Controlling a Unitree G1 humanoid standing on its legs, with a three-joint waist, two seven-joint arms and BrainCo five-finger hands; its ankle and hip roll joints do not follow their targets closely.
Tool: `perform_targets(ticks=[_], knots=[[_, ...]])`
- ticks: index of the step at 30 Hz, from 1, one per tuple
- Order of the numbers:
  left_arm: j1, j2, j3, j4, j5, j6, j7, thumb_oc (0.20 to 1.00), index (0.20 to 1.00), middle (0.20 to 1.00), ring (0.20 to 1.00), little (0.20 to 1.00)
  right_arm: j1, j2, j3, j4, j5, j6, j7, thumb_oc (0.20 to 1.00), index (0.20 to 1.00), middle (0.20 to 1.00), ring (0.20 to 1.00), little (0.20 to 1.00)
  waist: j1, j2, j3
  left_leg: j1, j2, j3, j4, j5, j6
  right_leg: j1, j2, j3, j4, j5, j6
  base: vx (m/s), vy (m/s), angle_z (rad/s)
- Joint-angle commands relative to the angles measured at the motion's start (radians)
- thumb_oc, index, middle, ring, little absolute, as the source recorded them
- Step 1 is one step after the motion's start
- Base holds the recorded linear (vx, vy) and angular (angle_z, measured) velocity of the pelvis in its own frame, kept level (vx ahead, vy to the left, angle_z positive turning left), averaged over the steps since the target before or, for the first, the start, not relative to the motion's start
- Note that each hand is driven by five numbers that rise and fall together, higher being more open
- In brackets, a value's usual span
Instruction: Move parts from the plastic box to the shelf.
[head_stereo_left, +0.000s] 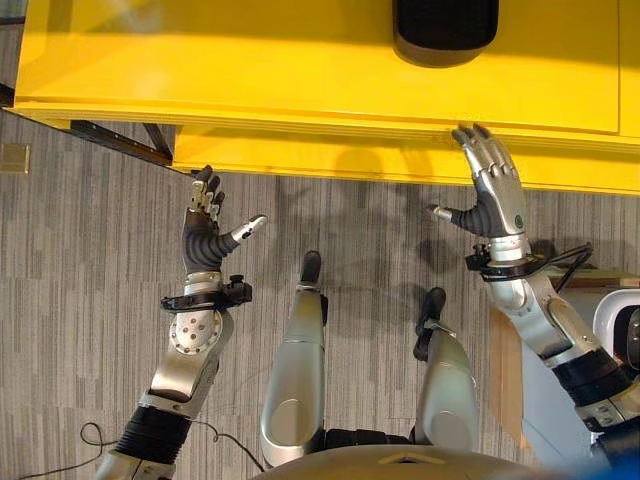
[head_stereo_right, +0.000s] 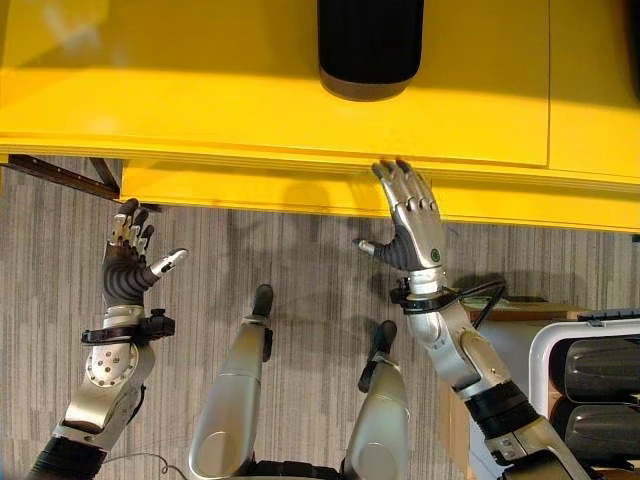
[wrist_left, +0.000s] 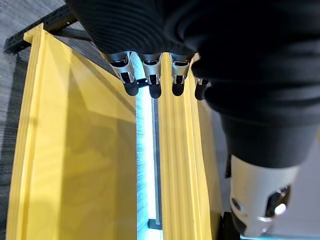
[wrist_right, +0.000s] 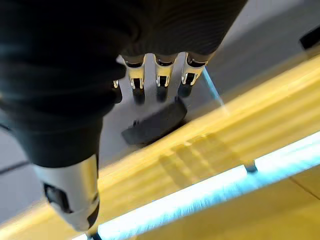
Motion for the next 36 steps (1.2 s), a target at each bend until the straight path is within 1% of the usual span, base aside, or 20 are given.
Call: perform_targets(ticks=[1, 2, 3, 4, 7, 9, 10, 13, 14, 17, 19, 23, 24, 26, 27, 29, 30, 32, 35, 36], knots=[[0.008, 0.020, 0.033, -0.055, 0.033, -0.060, 0.024, 1.000, 1.000, 1.000, 1.000, 1.000, 0.023, -0.002, -0.013, -0.024, 0.015, -0.033, -0.017, 1.000, 1.000, 1.000, 1.000, 1.000, -0.004, -0.009, -0.041, -0.040, 0.034, 0.013, -0.022, 0.037, -0.007, 0.194, 0.029, 0.001, 0.013, -0.131, -0.048, -0.01, 0.010, -0.04], [0.008, 0.020, 0.033, -0.055, 0.033, -0.060, 0.024, 1.000, 1.000, 1.000, 1.000, 1.000, 0.024, -0.002, -0.014, -0.025, 0.016, -0.033, -0.016, 1.000, 1.000, 1.000, 1.000, 1.000, -0.003, -0.010, -0.040, -0.037, 0.035, 0.014, -0.025, 0.038, -0.007, 0.197, 0.029, 0.002, 0.011, -0.130, -0.048, -0.01, 0.001, -0.08], [0.001, 0.015, 0.033, -0.033, 0.028, -0.055, 0.015, 1.000, 1.000, 1.000, 1.000, 1.000, 0.072, 0.037, 0.002, -0.027, 0.138, -0.076, 0.047, 1.000, 1.000, 1.000, 1.000, 1.000, -0.014, -0.017, -0.053, 0.000, 0.050, 0.022, -0.059, 0.055, -0.010, 0.212, 0.039, 0.008, -0.017, -0.113, -0.046, -0.01, 0.001, -0.14], [0.000, 0.012, 0.032, -0.024, 0.020, -0.051, 0.008, 1.000, 1.000, 1.000, 1.000, 1.000, 0.108, 0.051, -0.006, -0.041, 0.217, -0.102, 0.080, 1.000, 1.000, 1.000, 1.000, 1.000, -0.020, -0.022, -0.063, 0.023, 0.058, 0.027, -0.086, 0.073, -0.011, 0.222, 0.045, 0.012, -0.040, -0.096, -0.045, 0.00, 0.002, -0.19], [0.018, 0.014, 0.035, -0.006, 0.002, -0.045, -0.024, 1.000, 1.000, 1.000, 1.000, 1.000, 0.179, 0.068, -0.005, -0.055, 0.366, -0.152, 0.160, 1.000, 1.000, 1.000, 1.000, 1.000, -0.034, -0.030, -0.087, 0.080, 0.083, 0.037, -0.120, 0.084, -0.015, 0.258, 0.059, 0.023, -0.081, -0.081, -0.038, 0.04, -0.012, -0.22], [0.040, 0.023, 0.039, 0.013, -0.018, -0.046, -0.068, 1.000, 1.000, 1.000, 1.000, 1.000, 0.228, 0.072, 0.000, -0.061, 0.477, -0.179, 0.241, 1.000, 1.000, 1.000, 1.000, 1.000, -0.050, -0.039, -0.123, 0.155, 0.123, 0.062, -0.181, 0.114, -0.020, 0.297, 0.080, 0.045, -0.139, -0.053, -0.031, 0.05, -0.022, -0.34], [0.042, 0.023, 0.039, 0.014, -0.019, -0.047, -0.070, 1.000, 1.000, 1.000, 1.000, 1.000, 0.232, 0.071, -0.001, -0.064, 0.478, -0.178, 0.244, 1.000, 1.000, 1.000, 1.000, 1.000, -0.047, -0.040, -0.123, 0.161, 0.125, 0.065, -0.188, 0.117, -0.020, 0.299, 0.080, 0.047, -0.143, -0.050, -0.031, 0.05, -0.027, -0.58], [0.070, 0.029, 0.054, 0.019, -0.030, -0.046, -0.112, 1.000, 1.000, 1.000, 1.000, 1.000, 0.277, 0.053, -0.016, -0.085, 0.524, -0.191, 0.302, 1.000, 1.000, 1.000, 1.000, 1.000, -0.060, -0.048, -0.154, 0.251, 0.168, 0.101, -0.261, 0.141, -0.029, 0.338, 0.097, 0.074, -0.188, -0.030, -0.027, 0.03, -0.040, -0.58], [0.085, 0.027, 0.062, 0.033, -0.037, -0.046, -0.138, 1.000, 1.000, 1.000, 1.000, 1.000, 0.305, 0.044, -0.036, -0.095, 0.543, -0.195, 0.332, 1.000, 1.000, 1.000, 1.000, 1.000, -0.076, -0.048, -0.179, 0.296, 0.194, 0.117, -0.301, 0.155, -0.035, 0.352, 0.110, 0.090, -0.200, -0.029, -0.026, 0.02, -0.065, -0.31], [0.110, 0.022, 0.070, 0.036, -0.044, -0.043, -0.161, 1.000, 1.000, 1.000, 1.000, 1.000, 0.342, 0.038, -0.058, -0.109, 0.564, -0.197, 0.357, 1.000, 1.000, 1.000, 1.000, 1.000, -0.084, -0.046, -0.198, 0.349, 0.220, 0.139, -0.345, 0.174, -0.045, 0.367, 0.123, 0.109, -0.206, -0.034, -0.030, 0.01, -0.050, -0.55], [0.135, 0.007, 0.078, 0.048, -0.063, -0.037, -0.190, 1.000, 1.000, 1.000, 1.000, 1.000, 0.368, 0.039, -0.072, -0.121, 0.592, -0.203, 0.389, 1.000, 1.000, 1.000, 1.000, 1.000, -0.104, -0.042, -0.227, 0.402, 0.254, 0.158, -0.380, 0.190, -0.052, 0.377, 0.150, 0.136, -0.189, -0.056, -0.042, 0.00, -0.095, -0.28], [0.164, -0.018, 0.091, 0.051, -0.073, -0.035, -0.211, 1.000, 1.000, 1.000, 1.000, 1.000, 0.406, 0.025, -0.102, -0.142, 0.626, -0.211, 0.418, 1.000, 1.000, 1.000, 1.000, 1.000, -0.118, -0.031, -0.254, 0.460, 0.291, 0.181, -0.404, 0.205, -0.057, 0.379, 0.192, 0.176, -0.149, -0.092, -0.066, 0.01, -0.113, -0.42], [0.173, -0.029, 0.091, 0.054, -0.074, -0.029, -0.219, 1.000, 1.000, 1.000, 1.000, 1.000, 0.418, 0.018, -0.118, -0.152, 0.642, -0.212, 0.426, 1.000, 1.000, 1.000, 1.000, 1.000, -0.126, -0.021, -0.267, 0.485, 0.303, 0.186, -0.413, 0.208, -0.059, 0.381, 0.210, 0.189, -0.129, -0.109, -0.076, 0.02, -0.101, -0.27], [0.180, -0.036, 0.092, 0.051, -0.076, -0.026, -0.223, 1.000, 1.000, 1.000, 1.000, 1.000, 0.422, 0.017, -0.121, -0.155, 0.651, -0.209, 0.434, 1.000, 1.000, 1.000, 1.000, 1.000, -0.128, -0.015, -0.275, 0.498, 0.313, 0.191, -0.419, 0.213, -0.060, 0.377, 0.218, 0.192, -0.109, -0.120, -0.082, 0.01, -0.098, -0.11], [0.179, -0.043, 0.094, 0.056, -0.078, -0.023, -0.229, 1.000, 1.000, 1.000, 1.000, 1.000, 0.422, 0.015, -0.129, -0.162, 0.674, -0.214, 0.442, 1.000, 1.000, 1.000, 1.000, 1.000, -0.133, -0.003, -0.282, 0.514, 0.322, 0.188, -0.423, 0.228, -0.060, 0.370, 0.237, 0.201, -0.071, -0.142, -0.097, 0.01, -0.135, -0.03], [0.180, -0.055, 0.093, 0.062, -0.081, -0.017, -0.235, 1.000, 1.000, 1.000, 1.000, 1.000, 0.429, 0.012, -0.137, -0.170, 0.682, -0.212, 0.447, 1.000, 1.000, 1.000, 1.000, 1.000, -0.133, 0.005, -0.287, 0.521, 0.332, 0.181, -0.425, 0.253, -0.062, 0.369, 0.253, 0.202, -0.044, -0.159, -0.112, 0.00, -0.139, -0.05], [0.177, -0.061, 0.090, 0.066, -0.081, -0.017, -0.236, 1.000, 1.000, 1.000, 1.000, 1.000, 0.428, 0.009, -0.141, -0.169, 0.684, -0.214, 0.447, 1.000, 1.000, 1.000, 1.000, 1.000, -0.132, 0.010, -0.288, 0.521, 0.338, 0.170, -0.426, 0.279, -0.065, 0.372, 0.264, 0.199, -0.037, -0.165, -0.122, -0.01, -0.101, -0.01], [0.176, -0.067, 0.088, 0.068, -0.083, -0.015, -0.239, 1.000, 1.000, 1.000, 1.000, 1.000, 0.429, 0.004, -0.147, -0.168, 0.686, -0.214, 0.446, 1.000, 1.000, 1.000, 1.000, 1.000, -0.134, 0.016, -0.289, 0.517, 0.340, 0.160, -0.429, 0.298, -0.068, 0.376, 0.272, 0.193, -0.038, -0.167, -0.130, -0.01, -0.079, 0.09], [0.157, -0.083, 0.068, 0.082, -0.083, -0.008, -0.247, 1.000, 1.000, 1.000, 1.000, 1.000, 0.426, -0.004, -0.159, -0.165, 0.697, -0.219, 0.437, 1.000, 1.000, 1.000, 1.000, 1.000, -0.134, 0.024, -0.284, 0.482, 0.341, 0.146, -0.410, 0.367, -0.072, 0.400, 0.288, 0.168, -0.063, -0.159, -0.155, -0.04, -0.129, 0.16], [0.147, -0.089, 0.059, 0.087, -0.085, -0.009, -0.253, 1.000, 1.000, 1.000, 1.000, 1.000, 0.427, -0.011, -0.166, -0.163, 0.696, -0.220, 0.433, 1.000, 1.000, 1.000, 1.000, 1.000, -0.136, 0.021, -0.281, 0.458, 0.332, 0.164, -0.389, 0.369, -0.066, 0.415, 0.284, 0.152, -0.087, -0.150, -0.161, -0.05, -0.119, 0.37]])
